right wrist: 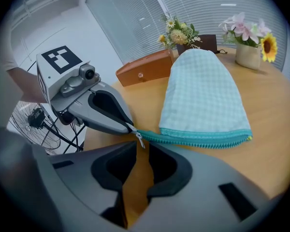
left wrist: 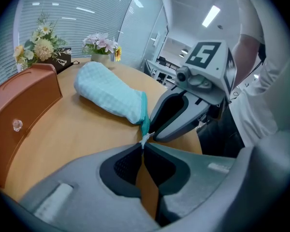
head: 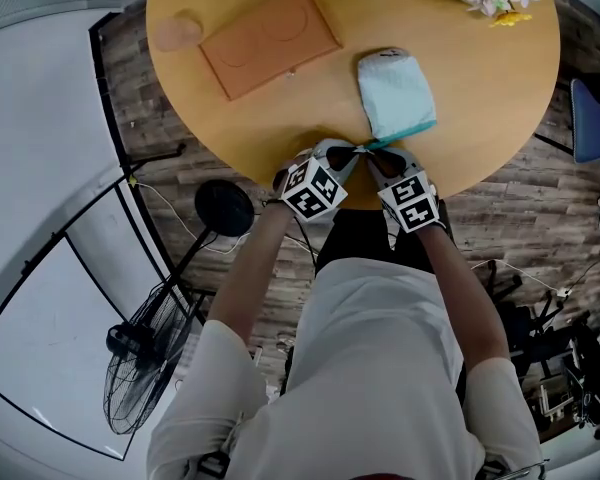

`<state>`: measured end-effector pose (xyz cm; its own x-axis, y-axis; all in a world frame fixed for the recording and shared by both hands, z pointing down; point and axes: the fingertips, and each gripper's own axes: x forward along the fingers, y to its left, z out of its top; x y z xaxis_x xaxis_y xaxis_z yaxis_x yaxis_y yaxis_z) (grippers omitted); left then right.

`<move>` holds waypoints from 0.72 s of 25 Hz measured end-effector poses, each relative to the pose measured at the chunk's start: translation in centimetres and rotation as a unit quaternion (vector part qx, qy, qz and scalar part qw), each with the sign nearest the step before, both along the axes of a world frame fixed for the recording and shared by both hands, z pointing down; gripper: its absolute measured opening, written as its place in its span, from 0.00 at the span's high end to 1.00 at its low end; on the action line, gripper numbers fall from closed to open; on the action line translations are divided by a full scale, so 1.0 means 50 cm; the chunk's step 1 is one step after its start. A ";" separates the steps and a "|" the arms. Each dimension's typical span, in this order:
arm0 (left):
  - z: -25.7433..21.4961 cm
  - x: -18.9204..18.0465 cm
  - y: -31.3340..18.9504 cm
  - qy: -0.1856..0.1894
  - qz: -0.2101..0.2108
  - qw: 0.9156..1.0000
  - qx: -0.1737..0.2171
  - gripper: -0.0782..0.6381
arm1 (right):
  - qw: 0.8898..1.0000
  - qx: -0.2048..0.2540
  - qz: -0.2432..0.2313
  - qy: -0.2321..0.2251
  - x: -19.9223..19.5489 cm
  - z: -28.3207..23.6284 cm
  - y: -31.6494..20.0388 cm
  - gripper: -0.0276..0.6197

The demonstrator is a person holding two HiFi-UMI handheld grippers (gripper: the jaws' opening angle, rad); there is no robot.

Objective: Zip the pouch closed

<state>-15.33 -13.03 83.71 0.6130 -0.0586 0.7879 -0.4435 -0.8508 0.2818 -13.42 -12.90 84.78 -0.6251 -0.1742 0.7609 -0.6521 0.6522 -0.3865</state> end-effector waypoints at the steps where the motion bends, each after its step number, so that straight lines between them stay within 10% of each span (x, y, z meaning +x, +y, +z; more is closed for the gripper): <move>1: -0.001 0.000 0.000 0.002 -0.001 1.000 -0.001 0.85 | 1.000 0.001 -0.002 0.000 -0.001 -0.001 0.001 0.83; 18: -0.050 0.004 -0.015 0.016 -0.012 0.999 -0.026 0.86 | 0.999 0.012 -0.025 -0.022 0.001 -0.053 -0.013 0.95</move>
